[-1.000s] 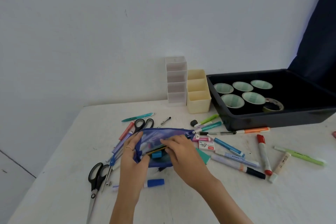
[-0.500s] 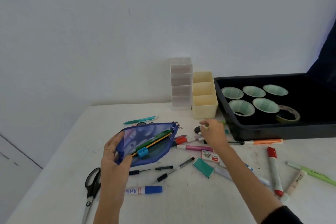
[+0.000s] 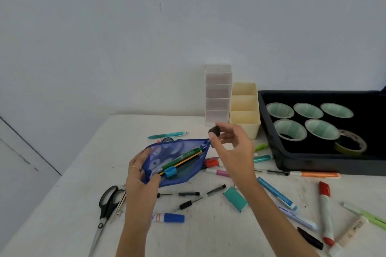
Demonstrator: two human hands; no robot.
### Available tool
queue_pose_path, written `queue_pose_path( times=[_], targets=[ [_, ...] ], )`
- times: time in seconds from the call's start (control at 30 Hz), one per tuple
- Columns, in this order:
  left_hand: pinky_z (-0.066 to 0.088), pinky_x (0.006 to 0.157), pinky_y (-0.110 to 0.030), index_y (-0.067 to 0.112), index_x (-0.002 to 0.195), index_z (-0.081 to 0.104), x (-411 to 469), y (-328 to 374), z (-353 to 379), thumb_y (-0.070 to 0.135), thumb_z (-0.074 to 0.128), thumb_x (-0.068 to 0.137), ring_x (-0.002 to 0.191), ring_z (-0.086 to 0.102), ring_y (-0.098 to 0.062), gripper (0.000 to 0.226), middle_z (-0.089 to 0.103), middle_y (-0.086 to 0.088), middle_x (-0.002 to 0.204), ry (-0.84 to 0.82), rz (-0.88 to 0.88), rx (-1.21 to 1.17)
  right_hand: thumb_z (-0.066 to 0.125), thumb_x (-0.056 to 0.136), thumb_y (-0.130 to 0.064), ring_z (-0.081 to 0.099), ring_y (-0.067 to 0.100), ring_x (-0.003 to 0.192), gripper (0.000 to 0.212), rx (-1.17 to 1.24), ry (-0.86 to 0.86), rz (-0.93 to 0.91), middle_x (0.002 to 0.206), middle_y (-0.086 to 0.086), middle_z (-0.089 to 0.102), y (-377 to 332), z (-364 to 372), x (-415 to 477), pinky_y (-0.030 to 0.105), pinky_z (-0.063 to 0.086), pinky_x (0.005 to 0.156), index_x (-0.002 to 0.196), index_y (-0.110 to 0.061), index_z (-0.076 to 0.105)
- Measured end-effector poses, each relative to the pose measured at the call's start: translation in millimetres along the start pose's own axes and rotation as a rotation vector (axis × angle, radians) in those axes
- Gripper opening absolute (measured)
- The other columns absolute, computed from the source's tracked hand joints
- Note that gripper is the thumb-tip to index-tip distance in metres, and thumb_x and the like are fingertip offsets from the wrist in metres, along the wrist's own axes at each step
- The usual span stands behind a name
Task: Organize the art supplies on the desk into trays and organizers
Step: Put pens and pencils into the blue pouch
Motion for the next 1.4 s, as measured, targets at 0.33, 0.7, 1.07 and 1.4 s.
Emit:
queue_pose_path(
  times=[0.33,0.7,1.07,1.4],
  targets=[
    [0.055,0.082,-0.024,0.024,0.126,0.05,-4.8,7.3,-6.5,-0.022,0.049,0.081,0.106,0.054,-0.008,0.065,0.052,0.009,0.121,0.057,0.008,0.035,0.062,0.088,-0.013,0.056,0.004,0.077,0.012,-0.093,-0.107,-0.095,0.09,-0.003,0.065,3.8,13.3,-4.3,0.012,0.045,0.067,0.097,-0.017,0.069],
    [0.047,0.094,-0.019,0.018,0.128,0.051,-5.0,12.4,-51.2,-0.023,0.049,0.079,0.116,0.048,-0.011,0.063,0.048,0.006,0.129,0.266,0.074,0.08,0.043,0.098,-0.015,0.043,0.02,0.119,0.038,-0.929,-0.8,-0.038,0.129,0.003,0.051,69.9,35.5,9.1,0.035,0.032,0.1,0.135,-0.022,0.046],
    [0.043,0.099,-0.037,0.018,0.127,0.05,-14.3,7.4,-64.0,-0.024,0.045,0.081,0.114,0.047,-0.011,0.063,0.047,-0.001,0.134,0.331,0.024,0.028,0.056,0.092,-0.026,0.047,0.012,0.105,0.011,-0.751,-0.802,-0.01,0.104,-0.006,0.052,75.5,26.4,7.8,0.028,0.042,0.092,0.102,-0.029,0.058],
    [0.042,0.103,-0.045,0.024,0.123,0.051,-19.9,9.4,-56.8,-0.022,0.048,0.081,0.119,0.048,-0.016,0.062,0.048,0.002,0.132,0.336,0.012,0.001,0.066,0.081,-0.016,0.062,0.024,0.075,0.022,0.47,-0.358,0.255,0.088,0.004,0.07,-36.9,8.5,12.0,0.021,0.055,0.069,0.101,-0.009,0.065]
  ],
)
Point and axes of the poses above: each hand's wrist, its own x-axis towards the middle knuckle, its own z-axis out of the palm, y = z × x, the point moved 2 cm from there along x, towards the middle knuckle
